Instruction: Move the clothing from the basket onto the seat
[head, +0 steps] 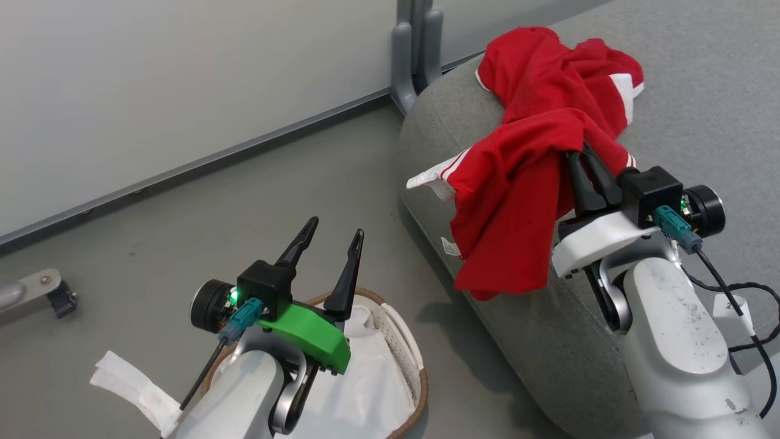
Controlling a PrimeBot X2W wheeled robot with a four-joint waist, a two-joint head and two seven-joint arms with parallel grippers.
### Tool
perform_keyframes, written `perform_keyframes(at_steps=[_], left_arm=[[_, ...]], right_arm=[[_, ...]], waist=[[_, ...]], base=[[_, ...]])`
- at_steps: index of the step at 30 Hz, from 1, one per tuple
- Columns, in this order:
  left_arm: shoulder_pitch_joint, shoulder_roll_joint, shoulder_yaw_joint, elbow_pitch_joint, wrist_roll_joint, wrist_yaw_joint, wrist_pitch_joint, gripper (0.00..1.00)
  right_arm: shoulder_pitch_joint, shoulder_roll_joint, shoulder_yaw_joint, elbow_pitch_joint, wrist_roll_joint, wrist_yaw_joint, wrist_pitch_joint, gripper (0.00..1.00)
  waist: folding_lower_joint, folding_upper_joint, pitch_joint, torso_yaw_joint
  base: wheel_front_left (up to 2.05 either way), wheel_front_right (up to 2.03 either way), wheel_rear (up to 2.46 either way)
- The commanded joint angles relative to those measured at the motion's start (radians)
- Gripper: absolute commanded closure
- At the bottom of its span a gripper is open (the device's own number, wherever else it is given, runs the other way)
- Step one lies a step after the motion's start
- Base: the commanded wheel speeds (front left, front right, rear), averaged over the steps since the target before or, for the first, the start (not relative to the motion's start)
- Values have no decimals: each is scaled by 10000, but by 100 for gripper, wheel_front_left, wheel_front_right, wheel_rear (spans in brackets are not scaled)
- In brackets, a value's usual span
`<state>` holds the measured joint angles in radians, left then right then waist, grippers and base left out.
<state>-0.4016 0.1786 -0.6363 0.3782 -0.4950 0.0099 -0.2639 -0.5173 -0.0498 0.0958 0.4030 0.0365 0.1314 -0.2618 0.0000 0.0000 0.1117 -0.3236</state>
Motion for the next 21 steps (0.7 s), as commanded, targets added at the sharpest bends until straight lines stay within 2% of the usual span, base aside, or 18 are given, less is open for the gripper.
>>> perform_keyframes(at_steps=[1, 6, 11, 16, 21], left_arm=[[134, 8, 53, 44, 89, -38, -4, 0], [15, -99, 19, 211, 328, -198, -6, 0], [-246, -168, -43, 368, 519, -341, -6, 0], [-457, -201, -137, 435, 678, -471, -6, 0], [-668, -231, -205, 457, 793, -540, -6, 0]], right_arm=[[125, -15, -140, -91, -46, -14, -49, 100], [225, -9, -492, -235, -70, -14, -49, 100], [251, -9, -644, -290, -57, -15, -49, 100], [-66, -8, -780, -259, -160, -15, -49, 100], [-793, -142, -1087, -279, -486, -15, -49, 100]], waist=[[0, 0, 408, -944], [0, 0, 750, -1575], [0, 0, 1084, -1787], [0, 0, 1502, -1587], [0, 0, 1945, -1080]], base=[[0, 0, 0], [0, 0, 0], [0, 0, 0], [0, 0, 0], [0, 0, 0]])
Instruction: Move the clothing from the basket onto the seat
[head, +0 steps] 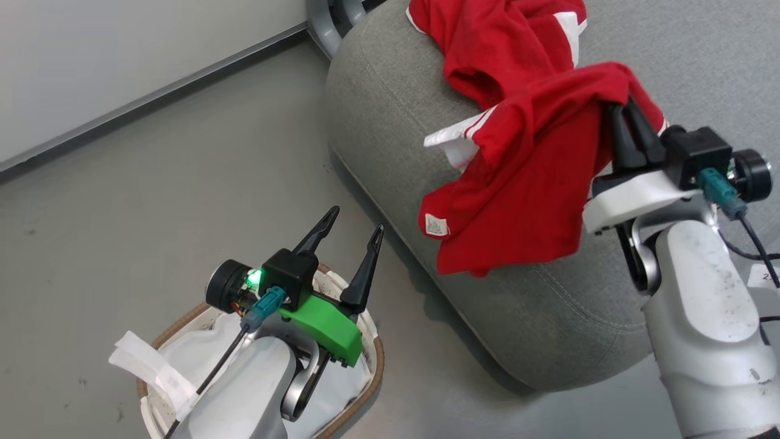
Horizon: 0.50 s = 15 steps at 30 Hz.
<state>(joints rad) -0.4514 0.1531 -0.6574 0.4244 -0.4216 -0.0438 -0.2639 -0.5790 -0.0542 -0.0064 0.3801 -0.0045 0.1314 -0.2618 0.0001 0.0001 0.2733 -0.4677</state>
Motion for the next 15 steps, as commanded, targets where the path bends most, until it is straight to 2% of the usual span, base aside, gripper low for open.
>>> perform_keyframes(at_steps=[1, 6, 15], left_arm=[[-221, 25, 2, -10, 98, -16, -6, 0], [-450, -1, -110, -22, 211, -80, -3, 0], [-1010, -71, -152, -204, 351, -21, 7, 0]], right_arm=[[-392, -212, -144, -70, -120, -15, -49, 100], [-1549, -1048, -573, 47, -167, -15, -49, 100], [-4133, -3479, -1828, 1079, -326, -15, 297, 100]], waist=[[-1, -1, 422, 503], [-1, -1, 859, 1229], [-1, -1, 1918, 2709]], base=[[0, 0, 0], [0, 0, 0], [0, 0, 0]])
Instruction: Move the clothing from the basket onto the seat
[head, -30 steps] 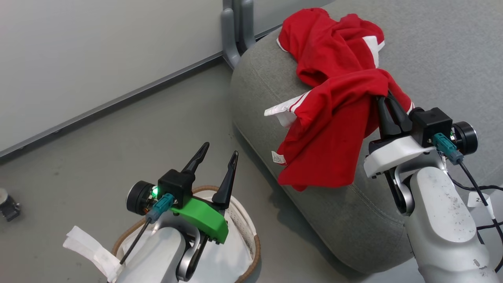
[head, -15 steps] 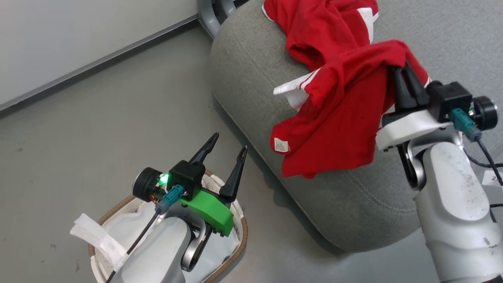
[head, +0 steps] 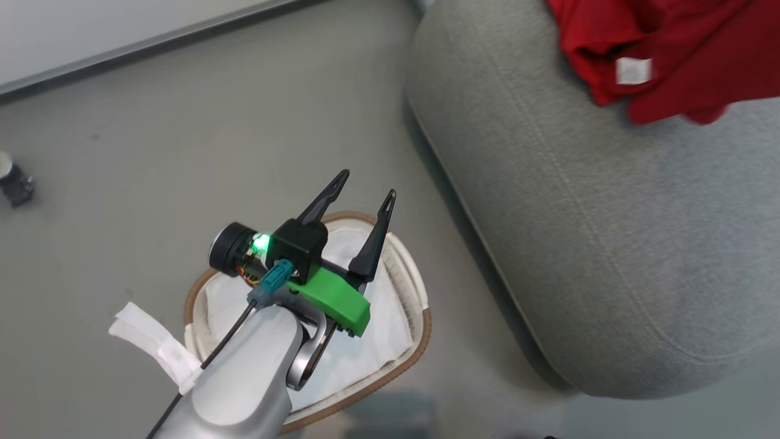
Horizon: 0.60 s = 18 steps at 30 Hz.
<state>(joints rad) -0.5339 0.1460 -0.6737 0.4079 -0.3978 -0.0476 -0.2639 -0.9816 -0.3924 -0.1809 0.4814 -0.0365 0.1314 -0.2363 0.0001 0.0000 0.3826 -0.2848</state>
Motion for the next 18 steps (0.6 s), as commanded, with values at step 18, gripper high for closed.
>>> perform_keyframes(at_steps=[18], left_arm=[[-1188, -139, -381, -595, 595, 133, 142, 0]], right_arm=[[-1138, -431, -2243, 3244, -1350, -15, -133, 100]], waist=[[-1, 0, 2845, 1921]], base=[[0, 0, 0]])
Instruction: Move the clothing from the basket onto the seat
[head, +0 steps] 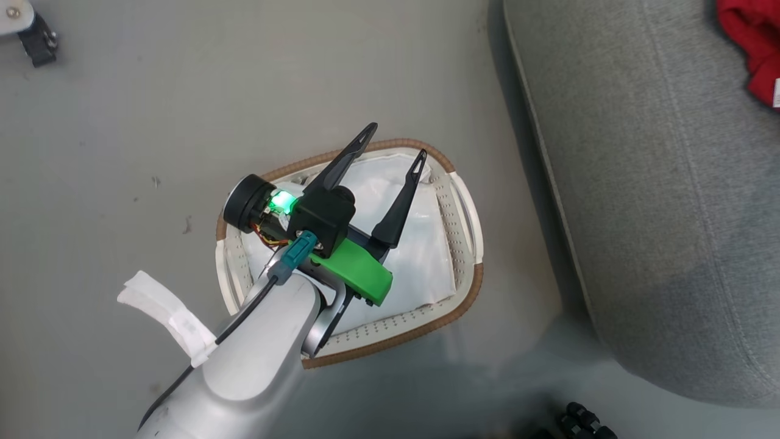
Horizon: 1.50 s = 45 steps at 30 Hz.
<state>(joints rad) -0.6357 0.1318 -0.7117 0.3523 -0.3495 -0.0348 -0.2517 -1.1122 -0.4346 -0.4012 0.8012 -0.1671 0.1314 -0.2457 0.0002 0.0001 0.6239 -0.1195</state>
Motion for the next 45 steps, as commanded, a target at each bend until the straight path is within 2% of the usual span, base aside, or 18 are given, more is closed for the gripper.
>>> perform_keyframes(at_steps=[1, 6, 7, 9, 10, 11, 22, 32, 35, 45], left_arm=[[-187, 32, -24, -43, 123, -6, 43, 0], [-179, 233, -10, -78, 112, 58, 117, 0], [-162, 268, -14, -82, 101, 67, 112, 0], [-151, 316, -14, -101, 83, 72, 122, 0], [-139, 330, -1, -106, 59, 90, 126, 0], [-118, 330, 11, -111, 18, 112, 130, 0], [266, 176, 319, 0, -497, 62, -55, 0], [1417, -235, 1421, -89, -1226, 31, -131, 0], [1876, -346, 1918, -199, -1316, -28, -123, 0], [3264, -224, 3584, 14, -922, 255, -125, 0]], right_arm=[[208, 39, -79, 173, -153, -15, -81, 100], [416, 375, -150, 604, -473, -15, -189, 100], [462, 436, -153, 618, -511, -15, -195, 95], [560, 577, -86, 448, -506, -15, -199, 63], [638, 639, -46, 370, -473, -15, -201, 53], [724, 692, 9, 259, -419, -15, -203, 0], [1897, 1083, 1178, -868, 0, -15, -207, 0], [2702, 1219, 2294, -1094, 487, -15, -208, 0], [2920, 1475, 2635, -1090, 590, -15, -208, 0], [4467, 2796, 3102, -1660, 1250, -15, -210, 0]], waist=[[-2, -1, 465, 241], [-2, -1, 481, -19], [-2, -1, 453, -88], [-2, -1, 397, -207], [-2, -1, 361, -259], [-2, -1, 309, -321], [-2, -1, -941, -610], [-2, -1, -3207, -103], [-2, -1, -3795, 125], [-2, -1, -5030, 680]], base=[[0, 0, 0], [0, 0, 0], [0, 0, 0], [0, 0, 0], [0, 0, 0], [0, 0, 0], [0, 0, 0], [0, 0, 0], [0, 0, 0], [0, 0, 0]])
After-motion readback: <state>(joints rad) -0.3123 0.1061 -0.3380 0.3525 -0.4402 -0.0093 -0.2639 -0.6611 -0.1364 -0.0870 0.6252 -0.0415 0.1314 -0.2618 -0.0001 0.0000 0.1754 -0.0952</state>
